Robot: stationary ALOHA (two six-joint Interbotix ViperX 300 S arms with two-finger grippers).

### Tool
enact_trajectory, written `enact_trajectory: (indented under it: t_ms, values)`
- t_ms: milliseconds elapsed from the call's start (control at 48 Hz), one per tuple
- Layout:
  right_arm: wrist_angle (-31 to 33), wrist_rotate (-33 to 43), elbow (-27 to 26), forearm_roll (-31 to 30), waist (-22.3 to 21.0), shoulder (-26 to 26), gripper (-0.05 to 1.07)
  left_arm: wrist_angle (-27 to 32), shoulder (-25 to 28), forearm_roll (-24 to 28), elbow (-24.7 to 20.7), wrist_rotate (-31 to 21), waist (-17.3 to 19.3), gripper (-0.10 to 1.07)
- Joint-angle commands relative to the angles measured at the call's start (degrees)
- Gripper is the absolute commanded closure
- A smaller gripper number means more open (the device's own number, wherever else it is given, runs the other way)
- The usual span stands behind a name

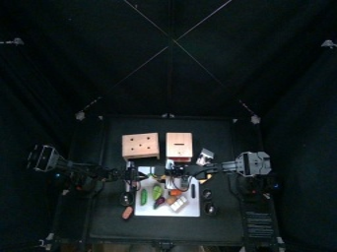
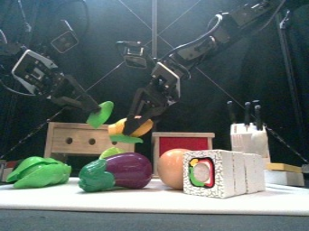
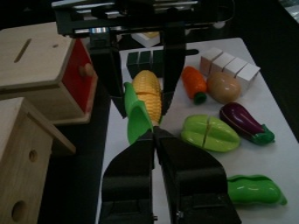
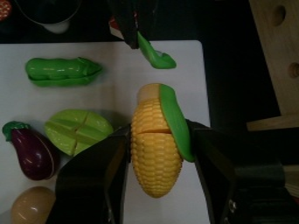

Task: Place corn husk piece on board

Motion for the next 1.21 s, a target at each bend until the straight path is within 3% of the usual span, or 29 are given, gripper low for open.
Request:
enact_trajectory:
  t_ms: [0, 292, 500, 854, 1188]
  values:
    - [-0.3, 0.0, -0.4, 0.0, 0.2, -3.3, 0.36, 0.2, -0.3, -0.2, -0.5, 0.0, 0.2, 0.55]
    - [-0.3, -0.1, 1.2, 0.1, 0.1, -4.7, 0.36, 4.4, 0.0, -2.1, 0.5, 0.0, 0.4, 0.55]
    - [-0.4, -0.1, 1.2, 0.1, -0.1, -4.5, 0.36, 6.1, 1.6, -4.2, 0.8, 0.1, 2.4, 0.54]
    - [-0.6, -0.1, 0.9, 0.1, -0.1, -3.7, 0.36, 6.2, 8.3, -4.4, -0.4, 0.0, 4.2, 0.53]
    - [-0.6, -0.1, 1.1, 0.1, -0.1, -3.6, 0.36, 6.2, 10.2, -6.2, -1.6, 0.1, 4.2, 0.28]
